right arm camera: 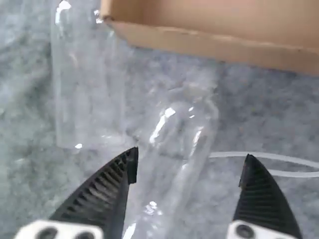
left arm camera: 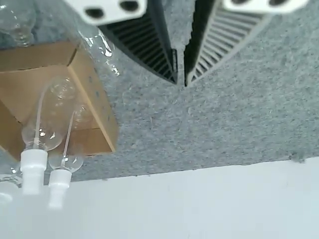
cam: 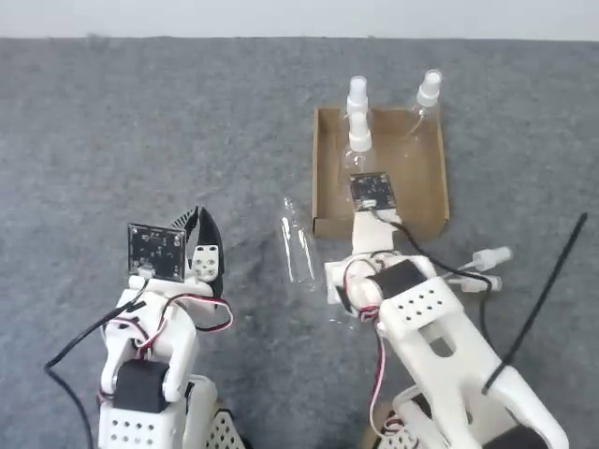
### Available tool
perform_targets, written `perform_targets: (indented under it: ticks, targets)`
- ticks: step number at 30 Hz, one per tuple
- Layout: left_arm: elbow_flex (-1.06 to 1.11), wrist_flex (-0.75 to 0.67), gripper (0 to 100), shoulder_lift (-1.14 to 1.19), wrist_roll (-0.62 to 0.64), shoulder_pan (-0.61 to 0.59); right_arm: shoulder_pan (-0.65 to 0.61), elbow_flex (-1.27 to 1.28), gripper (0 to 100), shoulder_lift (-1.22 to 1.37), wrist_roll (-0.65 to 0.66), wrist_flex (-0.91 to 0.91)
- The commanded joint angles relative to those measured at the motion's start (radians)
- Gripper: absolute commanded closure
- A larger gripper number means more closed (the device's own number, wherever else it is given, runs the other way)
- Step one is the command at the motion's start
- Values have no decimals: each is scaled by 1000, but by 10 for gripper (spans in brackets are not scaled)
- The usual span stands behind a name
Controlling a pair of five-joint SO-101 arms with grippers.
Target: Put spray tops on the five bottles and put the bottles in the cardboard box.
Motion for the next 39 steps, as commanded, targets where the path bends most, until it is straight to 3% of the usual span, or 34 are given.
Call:
perform_targets:
  ticks: [1, 13, 17, 20, 26, 33, 39]
  targets:
    - [-12, -35, 988, -5, 3, -2, -87, -43, 731, 4, -83, 58]
    - [-10, -35, 988, -5, 3, -2, -159, 23, 738, 4, -127, 134]
    - [-10, -35, 988, -5, 3, -2, -162, 17, 864, -8, -112, 133]
    - [-10, -35, 988, -5, 3, -2, -160, 15, 968, -8, -28, 125]
    - [-10, -35, 988, -5, 3, -2, -159, -21, 992, -10, 20, 143]
    - [-8, -43, 988, -5, 3, -5, -157, -253, 992, -10, 252, 323]
    - [-7, -54, 988, -2, 3, -9, -156, -414, 992, -10, 660, 412]
